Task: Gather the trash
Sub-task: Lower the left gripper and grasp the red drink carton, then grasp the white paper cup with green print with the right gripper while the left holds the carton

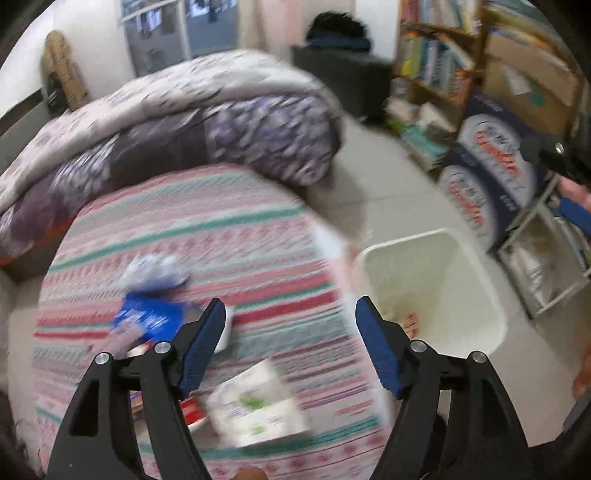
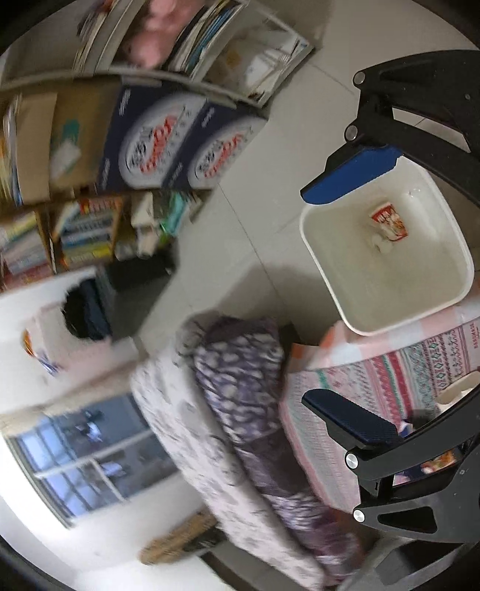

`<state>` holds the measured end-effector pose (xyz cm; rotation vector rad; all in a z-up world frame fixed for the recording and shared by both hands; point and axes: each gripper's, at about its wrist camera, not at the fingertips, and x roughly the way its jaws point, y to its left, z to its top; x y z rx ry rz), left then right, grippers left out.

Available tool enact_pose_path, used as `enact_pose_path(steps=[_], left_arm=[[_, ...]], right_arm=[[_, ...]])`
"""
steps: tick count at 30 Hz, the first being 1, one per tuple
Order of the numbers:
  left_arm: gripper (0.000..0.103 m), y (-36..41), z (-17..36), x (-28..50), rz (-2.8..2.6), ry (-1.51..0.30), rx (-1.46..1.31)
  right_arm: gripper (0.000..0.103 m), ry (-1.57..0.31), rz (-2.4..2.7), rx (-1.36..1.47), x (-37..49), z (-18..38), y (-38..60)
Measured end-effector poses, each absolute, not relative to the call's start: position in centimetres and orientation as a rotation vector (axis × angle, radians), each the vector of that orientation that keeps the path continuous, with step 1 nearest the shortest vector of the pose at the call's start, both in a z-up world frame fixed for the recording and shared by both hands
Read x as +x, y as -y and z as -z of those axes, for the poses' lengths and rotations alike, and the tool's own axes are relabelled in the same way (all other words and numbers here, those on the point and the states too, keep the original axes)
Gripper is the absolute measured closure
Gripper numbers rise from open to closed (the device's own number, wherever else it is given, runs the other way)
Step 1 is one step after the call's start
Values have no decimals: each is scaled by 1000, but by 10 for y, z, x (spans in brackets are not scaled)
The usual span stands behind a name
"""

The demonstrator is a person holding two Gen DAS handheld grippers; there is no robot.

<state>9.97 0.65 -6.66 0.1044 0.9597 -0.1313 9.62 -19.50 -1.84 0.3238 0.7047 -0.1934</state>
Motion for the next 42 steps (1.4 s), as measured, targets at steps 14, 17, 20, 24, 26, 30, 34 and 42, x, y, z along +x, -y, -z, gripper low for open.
enact_pose_path(steps=[14, 17, 20, 24, 26, 30, 34, 42], left_arm=[[30, -131, 156, 103, -71, -1366, -50], [30, -141, 174, 104, -73, -1416, -87], [46, -144, 174, 101, -52, -1396, -87], [55, -146, 158, 93, -4, -1340, -90], [59, -151, 150, 88, 5, -1314, -96], [60, -166, 123, 76, 23, -1242, -109], [60, -184, 100, 73, 27, -1188, -130], [60, -216, 88, 65, -18, -1171, -173]], right_arm=[[7, -1121, -130, 176, 112, 119, 87], [7, -1183, -142, 195, 110, 136, 81], [7, -1256, -197, 254, 108, 153, 70], [7, -1304, -272, 259, 106, 165, 47], [8, -1298, -285, 240, 105, 166, 38], [7, -1241, -404, 124, 98, 150, 14], [7, -1179, -524, -80, 84, 137, -11], [7, -1159, -589, -349, 66, 151, -16]])
